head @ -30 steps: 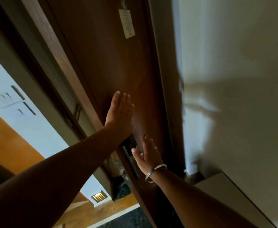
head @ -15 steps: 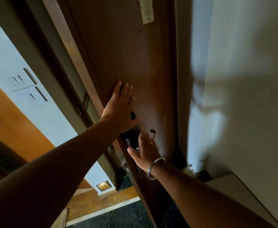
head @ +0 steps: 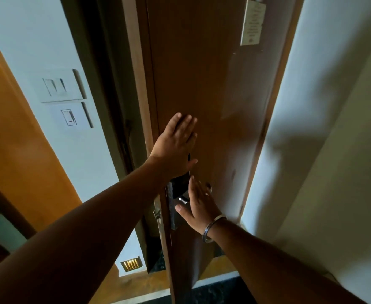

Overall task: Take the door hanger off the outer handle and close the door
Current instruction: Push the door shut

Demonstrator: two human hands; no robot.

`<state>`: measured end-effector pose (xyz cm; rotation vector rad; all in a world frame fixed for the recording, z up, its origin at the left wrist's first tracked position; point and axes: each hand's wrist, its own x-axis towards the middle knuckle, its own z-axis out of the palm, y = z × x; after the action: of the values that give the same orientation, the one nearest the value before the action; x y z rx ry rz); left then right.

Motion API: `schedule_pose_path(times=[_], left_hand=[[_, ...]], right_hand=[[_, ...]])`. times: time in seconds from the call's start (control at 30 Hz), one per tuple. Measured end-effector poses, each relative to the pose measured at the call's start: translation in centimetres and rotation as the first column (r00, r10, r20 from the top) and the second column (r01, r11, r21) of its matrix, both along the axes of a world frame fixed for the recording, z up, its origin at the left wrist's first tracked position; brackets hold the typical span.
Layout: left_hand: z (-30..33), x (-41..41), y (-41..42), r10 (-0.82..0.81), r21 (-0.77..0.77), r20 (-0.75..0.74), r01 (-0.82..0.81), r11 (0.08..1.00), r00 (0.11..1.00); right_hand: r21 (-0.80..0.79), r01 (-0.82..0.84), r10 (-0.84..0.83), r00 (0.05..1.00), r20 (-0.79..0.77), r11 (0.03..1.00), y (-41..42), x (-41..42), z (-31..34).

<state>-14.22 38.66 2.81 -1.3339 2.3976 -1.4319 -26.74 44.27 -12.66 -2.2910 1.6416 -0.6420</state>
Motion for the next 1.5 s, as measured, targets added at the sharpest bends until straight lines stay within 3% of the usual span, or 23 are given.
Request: schedule_pose_path(times=[0.23,0.5,0.8,0.97,1.2,1.5], left_hand=[[-3.5,6.7,-5.9,0.061,0.073,-0.299,-0.04,0.997,0.952],[-7.1,11.3,-15.1,0.165,0.07,-0.517,-0.151,0.986,0.84],[-8.0,13.7,-24.2,0.247,0.114,-0.577,-0.223,0.968,0.778],[-7.2,13.7,-26.9,0.325,0.207,-0.703,-0.255,0.945,0.633],[-6.8,14.2,-30.6,0.383,0.313,-0.676,-0.226,0.922,0.63],[-6.1,14.6,-34.5,0.432,0.405,-0.67,-0.19,0.894,0.604]], right_hand=[[-0.046,-0.035,0.023,0.971,-0.237,0.998,-7.5,3.3,0.5],[-0.192,-0.065,-0.005,0.939,-0.344,0.979,-20.0,5.5,2.7],[-0.54,-0.206,-0.073,0.891,-0.449,0.816,-34.0,6.1,5.7],[-0.623,-0.251,-0.082,0.887,-0.455,0.741,-38.3,5.9,4.4],[-0.727,-0.283,-0.145,0.873,-0.465,0.626,-43.0,4.9,4.2],[-0.66,-0.135,-0.258,0.849,-0.462,0.739,-45.0,4.6,5.7]])
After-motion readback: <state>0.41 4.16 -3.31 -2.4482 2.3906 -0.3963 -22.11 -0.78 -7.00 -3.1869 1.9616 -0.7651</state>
